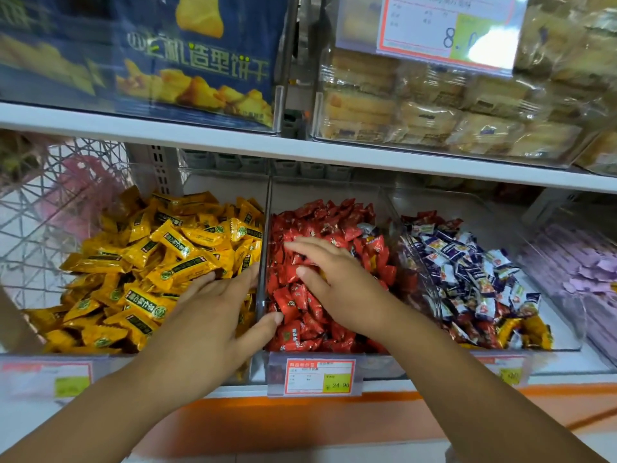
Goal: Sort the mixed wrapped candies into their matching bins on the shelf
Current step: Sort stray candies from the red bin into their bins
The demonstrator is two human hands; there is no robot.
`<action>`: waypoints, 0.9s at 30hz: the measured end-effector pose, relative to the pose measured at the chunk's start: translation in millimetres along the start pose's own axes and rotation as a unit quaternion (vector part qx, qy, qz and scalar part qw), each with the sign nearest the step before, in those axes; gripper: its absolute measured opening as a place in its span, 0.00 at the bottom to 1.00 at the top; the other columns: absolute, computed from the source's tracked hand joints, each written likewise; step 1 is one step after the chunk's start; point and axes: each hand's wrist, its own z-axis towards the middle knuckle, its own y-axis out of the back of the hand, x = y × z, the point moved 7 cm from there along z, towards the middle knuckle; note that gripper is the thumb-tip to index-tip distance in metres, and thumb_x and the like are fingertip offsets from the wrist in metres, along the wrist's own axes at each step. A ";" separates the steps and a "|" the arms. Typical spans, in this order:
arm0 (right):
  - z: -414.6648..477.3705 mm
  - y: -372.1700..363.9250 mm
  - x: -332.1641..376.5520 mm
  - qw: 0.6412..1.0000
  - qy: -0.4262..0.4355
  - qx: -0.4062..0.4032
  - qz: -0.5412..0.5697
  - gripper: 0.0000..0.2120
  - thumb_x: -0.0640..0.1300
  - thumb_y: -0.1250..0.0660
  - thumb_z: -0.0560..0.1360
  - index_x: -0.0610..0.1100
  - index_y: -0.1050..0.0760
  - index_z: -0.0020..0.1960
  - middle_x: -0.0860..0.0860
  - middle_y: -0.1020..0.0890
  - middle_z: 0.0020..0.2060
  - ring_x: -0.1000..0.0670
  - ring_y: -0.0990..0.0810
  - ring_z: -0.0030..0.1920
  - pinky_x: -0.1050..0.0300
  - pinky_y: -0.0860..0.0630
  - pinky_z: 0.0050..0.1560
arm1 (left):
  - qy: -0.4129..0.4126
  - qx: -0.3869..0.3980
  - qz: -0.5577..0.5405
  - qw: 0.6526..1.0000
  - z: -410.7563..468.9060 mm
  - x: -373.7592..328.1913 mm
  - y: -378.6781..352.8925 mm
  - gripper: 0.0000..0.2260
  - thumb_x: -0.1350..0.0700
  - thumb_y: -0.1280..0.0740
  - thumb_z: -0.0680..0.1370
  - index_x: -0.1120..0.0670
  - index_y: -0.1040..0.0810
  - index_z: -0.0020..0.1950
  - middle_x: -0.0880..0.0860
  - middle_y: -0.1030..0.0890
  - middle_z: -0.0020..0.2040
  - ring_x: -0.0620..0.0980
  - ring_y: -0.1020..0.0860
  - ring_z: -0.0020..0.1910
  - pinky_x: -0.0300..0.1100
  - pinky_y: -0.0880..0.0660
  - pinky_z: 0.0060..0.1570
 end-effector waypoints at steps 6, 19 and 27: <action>-11.7 38.3 -47.4 0.976 -0.214 0.001 -0.026 0.31 0.59 0.41 0.79 0.57 0.50 0.77 0.49 0.46 0.77 0.44 0.44 0.76 0.48 0.43 0.72 | 0.001 -0.012 -0.033 0.999 0.3 4.3 -2.9 0.45 0.25 0.63 0.64 0.41 0.50 0.78 0.39 0.31 0.70 0.38 0.45 0.69 0.21 0.71 0.57; 18.9 -7.0 -70.8 0.965 -0.257 0.051 0.004 0.41 0.61 0.29 0.69 0.63 0.49 0.74 0.45 0.45 0.73 0.41 0.32 0.68 0.52 0.32 0.66 | -0.003 -0.021 -0.033 0.999 -2.0 1.7 -1.1 0.44 0.27 0.63 0.65 0.42 0.50 0.78 0.40 0.28 0.65 0.38 0.46 0.69 0.20 0.73 0.55; 21.7 24.3 -58.0 0.963 -0.172 -0.123 0.166 0.15 0.42 0.26 0.69 0.56 0.23 0.52 0.50 0.21 0.48 0.55 0.25 0.31 0.64 0.28 0.30 | -0.010 -0.012 -0.015 1.000 -0.3 5.4 -4.9 0.42 0.27 0.64 0.66 0.41 0.53 0.78 0.39 0.32 0.70 0.35 0.48 0.67 0.22 0.74 0.58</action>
